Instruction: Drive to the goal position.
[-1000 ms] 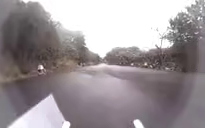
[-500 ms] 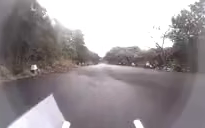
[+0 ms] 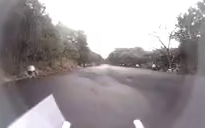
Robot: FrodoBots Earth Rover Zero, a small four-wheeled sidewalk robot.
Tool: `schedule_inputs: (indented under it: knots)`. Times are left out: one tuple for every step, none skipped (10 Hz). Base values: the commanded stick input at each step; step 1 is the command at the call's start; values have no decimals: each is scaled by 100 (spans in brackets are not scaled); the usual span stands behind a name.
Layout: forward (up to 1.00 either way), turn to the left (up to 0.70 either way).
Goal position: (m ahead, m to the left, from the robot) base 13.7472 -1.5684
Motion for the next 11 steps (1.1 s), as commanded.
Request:
schedule_inputs:
  knots:
    - [100, 0]
    - [100, 0]
    - [100, 0]
    - [100, 0]
    - [100, 0]
    - [100, 0]
    - [100, 0]
    - [100, 0]
    - [100, 0]
    - [100, 0]
    - [100, 0]
